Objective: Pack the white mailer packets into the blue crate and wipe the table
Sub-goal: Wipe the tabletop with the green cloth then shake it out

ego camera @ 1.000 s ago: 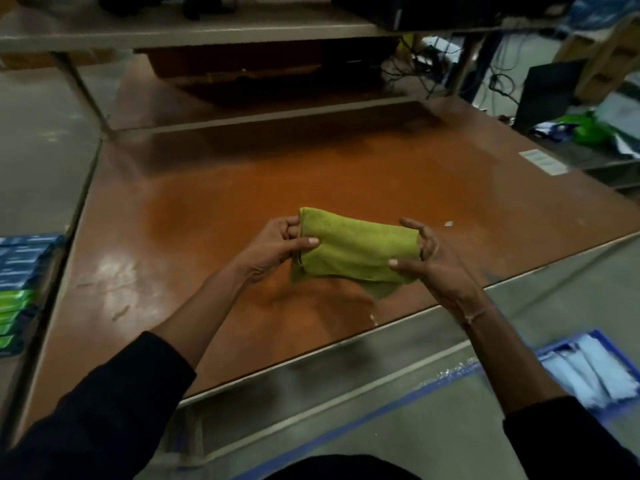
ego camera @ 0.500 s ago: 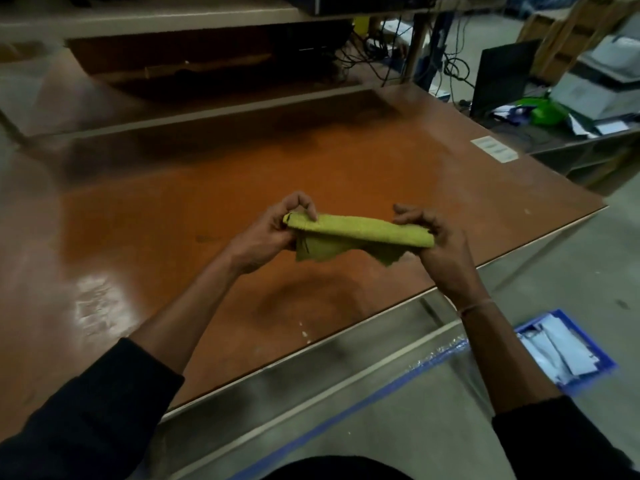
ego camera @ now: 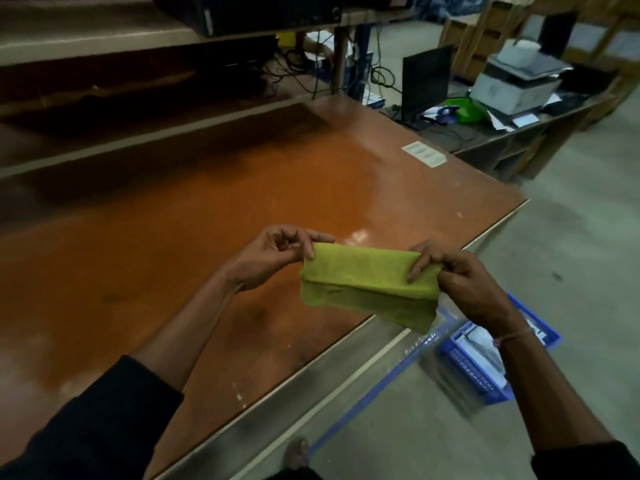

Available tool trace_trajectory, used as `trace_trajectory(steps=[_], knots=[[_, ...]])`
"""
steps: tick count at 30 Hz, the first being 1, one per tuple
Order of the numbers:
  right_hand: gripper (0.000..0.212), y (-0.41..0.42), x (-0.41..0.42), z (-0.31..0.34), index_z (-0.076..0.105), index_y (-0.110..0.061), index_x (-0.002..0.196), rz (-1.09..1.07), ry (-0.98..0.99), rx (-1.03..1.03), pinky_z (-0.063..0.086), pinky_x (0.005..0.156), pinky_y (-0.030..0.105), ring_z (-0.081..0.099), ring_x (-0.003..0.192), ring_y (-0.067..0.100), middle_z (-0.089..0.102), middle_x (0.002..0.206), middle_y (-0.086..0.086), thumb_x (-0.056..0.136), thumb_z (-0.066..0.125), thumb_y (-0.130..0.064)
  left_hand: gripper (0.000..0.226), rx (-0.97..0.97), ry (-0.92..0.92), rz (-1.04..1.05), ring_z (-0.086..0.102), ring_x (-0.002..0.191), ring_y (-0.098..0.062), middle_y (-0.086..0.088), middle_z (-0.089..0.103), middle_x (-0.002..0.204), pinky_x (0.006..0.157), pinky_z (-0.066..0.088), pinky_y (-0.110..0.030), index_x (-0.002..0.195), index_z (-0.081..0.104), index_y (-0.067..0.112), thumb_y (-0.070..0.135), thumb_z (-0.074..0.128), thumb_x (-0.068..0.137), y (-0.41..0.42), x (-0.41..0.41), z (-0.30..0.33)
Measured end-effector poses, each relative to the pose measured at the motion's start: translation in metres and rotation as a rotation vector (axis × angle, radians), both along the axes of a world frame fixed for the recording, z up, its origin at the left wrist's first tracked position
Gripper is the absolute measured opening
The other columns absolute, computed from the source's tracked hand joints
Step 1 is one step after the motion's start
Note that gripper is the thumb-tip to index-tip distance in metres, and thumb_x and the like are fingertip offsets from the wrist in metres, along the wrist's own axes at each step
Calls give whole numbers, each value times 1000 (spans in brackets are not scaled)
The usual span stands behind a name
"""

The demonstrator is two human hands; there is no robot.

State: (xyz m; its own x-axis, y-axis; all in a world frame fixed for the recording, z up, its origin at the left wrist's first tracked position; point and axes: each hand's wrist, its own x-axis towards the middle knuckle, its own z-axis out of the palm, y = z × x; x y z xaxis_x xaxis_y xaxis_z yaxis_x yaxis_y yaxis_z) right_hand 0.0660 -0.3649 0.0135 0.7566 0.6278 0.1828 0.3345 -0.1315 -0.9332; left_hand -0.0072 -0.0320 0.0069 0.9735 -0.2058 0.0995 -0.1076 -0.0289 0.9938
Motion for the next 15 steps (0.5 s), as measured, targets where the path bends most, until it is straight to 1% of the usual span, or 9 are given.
trace_trajectory(steps=[2,4,6,7,9,10,12,13,15], knots=[[37,-13,10,1,72,4,81,-41,50,-77,49,71,27,62,91,21,64,101,13,69,40,18,24,61,20,-74,65,121,-31,-25,68,125,98,54,-39,85,67,0,-8,51,101,-4,26,-1],[39,-23,21,2,76,-2,89,-88,81,-167,45,64,22,58,80,16,64,99,10,71,41,3,31,142,26,-141,68,102,-27,-23,70,102,93,53,-42,82,68,3,-7,48,103,-10,53,-3],[40,-32,33,1,78,-7,96,-119,69,-231,43,65,19,56,77,13,65,97,7,74,45,-3,36,181,70,-197,62,83,-24,-15,65,87,82,53,-37,83,69,7,-6,43,105,-20,81,-3],[39,-36,39,1,77,-8,98,-144,76,-245,44,68,21,57,80,15,66,99,8,75,46,-5,36,173,106,-208,60,79,-23,-13,63,86,77,52,-33,85,71,7,-6,42,103,-26,94,-3],[32,-42,52,0,76,-6,97,-240,123,-226,44,69,30,58,82,18,68,103,14,81,50,-14,29,121,165,-227,58,77,-21,-14,63,89,70,51,-27,88,73,3,-2,44,92,-41,117,-1],[28,-45,59,-2,75,-6,94,-307,128,-209,43,68,32,57,80,17,69,101,16,84,54,-23,27,87,187,-248,59,79,-22,-16,63,91,70,52,-25,90,73,-2,1,46,86,-47,128,-1],[30,-49,73,-5,71,-10,85,-442,48,-231,45,67,35,57,75,13,69,87,14,84,70,-40,23,57,189,-313,63,81,-22,-18,65,89,73,55,-25,88,71,-9,6,54,92,-58,149,-3],[29,-51,80,-8,69,-12,82,-491,-3,-258,46,65,34,56,71,11,68,80,8,81,76,-41,26,75,153,-346,62,78,-19,-17,64,83,73,55,-25,83,69,-11,10,61,96,-63,159,-4],[22,-55,92,-10,65,-16,81,-543,-48,-279,46,62,29,54,65,7,65,74,-6,77,83,-29,32,135,69,-413,57,67,-15,-13,58,69,67,50,-24,73,61,-9,14,70,94,-75,176,-6]])
